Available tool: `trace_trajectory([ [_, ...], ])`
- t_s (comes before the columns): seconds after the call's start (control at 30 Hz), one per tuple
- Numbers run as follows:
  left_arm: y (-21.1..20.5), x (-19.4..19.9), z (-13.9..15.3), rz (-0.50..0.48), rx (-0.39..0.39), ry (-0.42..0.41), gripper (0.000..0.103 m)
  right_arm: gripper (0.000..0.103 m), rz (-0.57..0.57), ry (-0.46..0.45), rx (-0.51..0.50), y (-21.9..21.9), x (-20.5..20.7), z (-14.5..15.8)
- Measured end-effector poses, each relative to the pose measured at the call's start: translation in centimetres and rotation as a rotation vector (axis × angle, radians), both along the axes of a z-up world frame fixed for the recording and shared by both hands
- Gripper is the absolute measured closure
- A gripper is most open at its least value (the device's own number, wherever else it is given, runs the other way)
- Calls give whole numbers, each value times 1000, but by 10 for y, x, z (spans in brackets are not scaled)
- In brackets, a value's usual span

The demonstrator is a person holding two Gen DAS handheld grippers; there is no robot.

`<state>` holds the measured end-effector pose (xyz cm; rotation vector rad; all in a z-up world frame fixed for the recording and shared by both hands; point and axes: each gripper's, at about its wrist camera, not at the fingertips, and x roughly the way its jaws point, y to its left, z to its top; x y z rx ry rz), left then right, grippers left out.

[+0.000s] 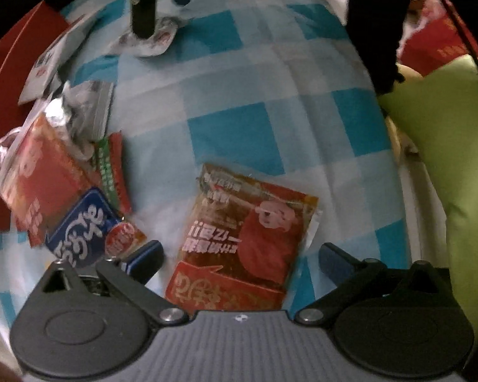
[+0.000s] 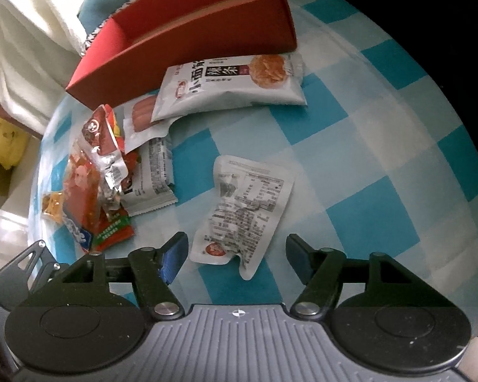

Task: Organize snacks
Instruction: 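Lower the right gripper onto the white sachet while the left gripper approaches the red-brown bag, then close the right gripper on the white sachet while the left gripper grasps the red-brown bag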

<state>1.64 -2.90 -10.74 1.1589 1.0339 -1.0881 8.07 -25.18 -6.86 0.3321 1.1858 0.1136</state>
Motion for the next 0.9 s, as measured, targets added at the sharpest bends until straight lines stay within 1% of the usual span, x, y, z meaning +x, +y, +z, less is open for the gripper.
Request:
trace_trajectory([
  [0.03, -1, 0, -1, 27, 5, -1, 7, 29, 1, 0, 0, 0, 0, 0],
  [0.07, -2, -1, 0, 67, 5, 5, 8, 29, 0, -1, 0, -1, -1, 1],
  [0.13, -2, -4, 4, 144, -5, 7, 17, 29, -3, -7, -6, -2, -2, 2],
  [0.2, -5, -8, 8, 226, -13, 4, 31, 29, -6, -17, -12, -4, -3, 4],
  [0.23, -7, -10, 9, 268, -17, 9, 34, 29, -8, -20, -12, -6, -3, 5],
  [0.33, -10, -7, 12, 466, -57, 33, 35, 29, -13, -27, -33, -8, -4, 6],
  [0.47, -4, 1, 19, 735, -176, 21, 37, 30, -36, -12, -66, -13, -4, 1],
  [0.53, -3, 4, 21, 817, -219, -7, 37, 30, -49, -2, -80, -14, -3, -3],
  [0.6, 0, 9, 24, 910, -259, -16, 37, 29, -68, -3, -73, -13, -1, -4],
  [0.63, 0, 10, 25, 942, -277, -14, 37, 29, -79, -8, -73, -12, 0, -3],
  [0.67, 0, 9, 24, 952, -283, -15, 37, 31, -79, -18, -75, -9, 1, -2],
  [0.73, -2, 7, 26, 959, -287, -17, 37, 31, -86, -42, -77, -4, 2, 2],
  [0.77, -2, 4, 26, 956, -293, -3, 37, 30, -80, -59, -72, -1, 1, 5],
  [0.83, -1, 2, 29, 957, -297, -8, 37, 21, -50, -73, -102, 6, 2, 8],
  [0.87, 1, 2, 30, 963, -299, -7, 37, 16, -59, -75, -112, 8, 3, 7],
  [0.9, 1, 2, 31, 972, -302, -4, 37, 18, -74, -70, -102, 8, 6, 4],
])
